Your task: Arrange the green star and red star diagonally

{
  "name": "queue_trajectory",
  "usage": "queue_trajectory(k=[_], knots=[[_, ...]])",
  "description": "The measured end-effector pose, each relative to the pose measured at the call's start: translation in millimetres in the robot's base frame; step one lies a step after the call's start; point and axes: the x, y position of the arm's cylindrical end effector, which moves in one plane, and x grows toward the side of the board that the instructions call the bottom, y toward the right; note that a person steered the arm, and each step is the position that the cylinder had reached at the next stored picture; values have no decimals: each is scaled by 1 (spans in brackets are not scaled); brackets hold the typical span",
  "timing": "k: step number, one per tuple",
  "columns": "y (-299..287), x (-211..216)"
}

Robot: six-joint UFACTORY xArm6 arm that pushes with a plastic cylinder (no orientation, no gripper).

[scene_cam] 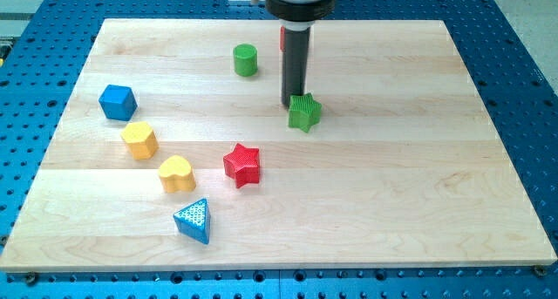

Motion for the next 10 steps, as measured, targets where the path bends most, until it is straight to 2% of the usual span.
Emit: queue_trajectory(k=[1,3,6,7,8,9,10], knots=[[-7,-21],[-80,-43],[-81,-52],[-94,-17],[-74,62],[-73,108],[-70,123]])
